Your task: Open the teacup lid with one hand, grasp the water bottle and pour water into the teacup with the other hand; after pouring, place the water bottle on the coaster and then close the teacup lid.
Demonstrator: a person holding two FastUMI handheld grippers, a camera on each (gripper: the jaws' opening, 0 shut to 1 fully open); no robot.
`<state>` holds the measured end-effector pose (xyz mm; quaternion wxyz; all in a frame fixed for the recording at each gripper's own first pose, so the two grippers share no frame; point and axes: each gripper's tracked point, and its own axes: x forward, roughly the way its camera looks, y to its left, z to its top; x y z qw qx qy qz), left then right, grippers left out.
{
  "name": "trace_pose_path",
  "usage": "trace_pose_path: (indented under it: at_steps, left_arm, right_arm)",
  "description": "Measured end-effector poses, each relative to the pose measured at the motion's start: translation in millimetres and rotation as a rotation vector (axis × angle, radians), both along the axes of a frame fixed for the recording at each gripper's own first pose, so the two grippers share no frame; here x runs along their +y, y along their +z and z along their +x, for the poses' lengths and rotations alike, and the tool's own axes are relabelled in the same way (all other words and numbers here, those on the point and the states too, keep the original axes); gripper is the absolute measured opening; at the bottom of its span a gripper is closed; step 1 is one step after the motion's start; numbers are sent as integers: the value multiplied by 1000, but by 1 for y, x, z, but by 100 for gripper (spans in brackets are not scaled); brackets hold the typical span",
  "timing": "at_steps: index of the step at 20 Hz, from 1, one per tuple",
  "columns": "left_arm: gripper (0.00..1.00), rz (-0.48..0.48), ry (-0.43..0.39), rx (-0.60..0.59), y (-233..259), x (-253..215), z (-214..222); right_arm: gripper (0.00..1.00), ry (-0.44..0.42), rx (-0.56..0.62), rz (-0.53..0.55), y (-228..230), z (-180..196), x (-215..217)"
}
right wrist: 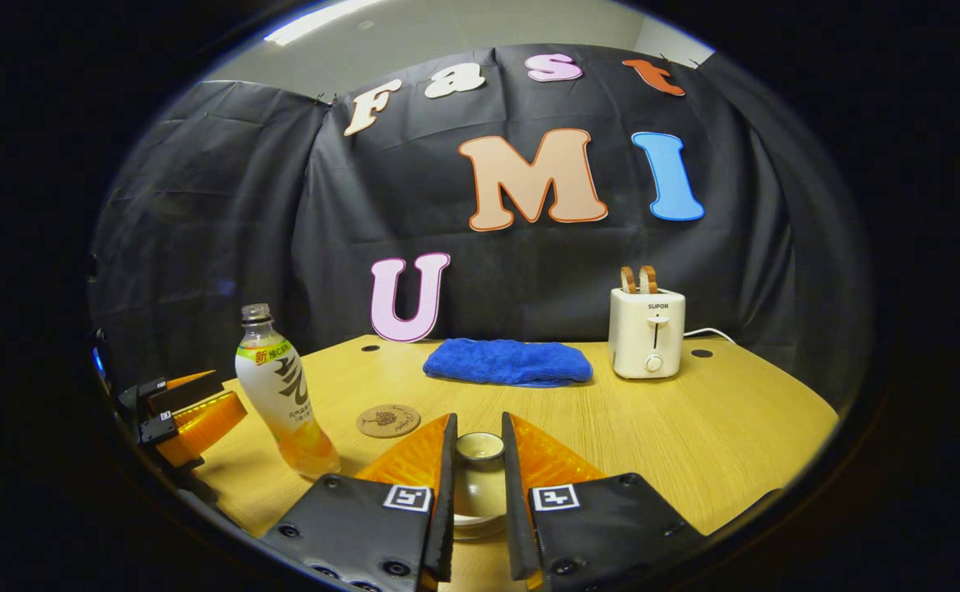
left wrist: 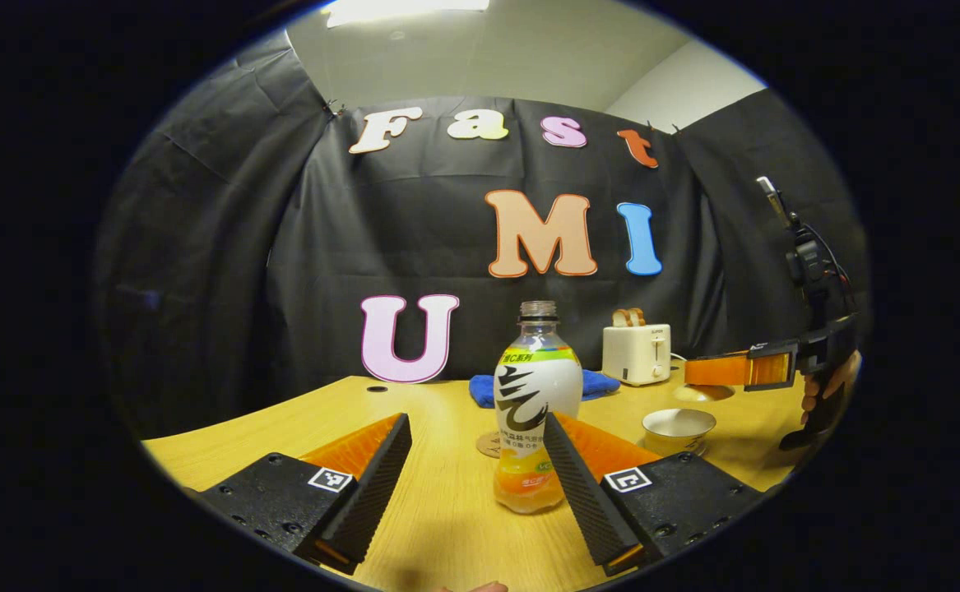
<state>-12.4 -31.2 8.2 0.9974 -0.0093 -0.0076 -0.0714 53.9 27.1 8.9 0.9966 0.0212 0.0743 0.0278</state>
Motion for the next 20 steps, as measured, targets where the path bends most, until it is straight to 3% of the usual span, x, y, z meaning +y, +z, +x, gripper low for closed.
trace_pose_path:
  at_steps: [7,15,20]
  left_arm:
    - [95,-3,-102,57,-8,-30,7]
    - [94,8,-123,147,-28,-43,30]
    - [87,9,-115,169,-33,-44,33]
  right_arm:
    - [32,-20,-23,24,12,-12,-15]
    - [31,-33,-43,35,22,-24,-31]
    - [32,-53,-58,43,28,-31,-45]
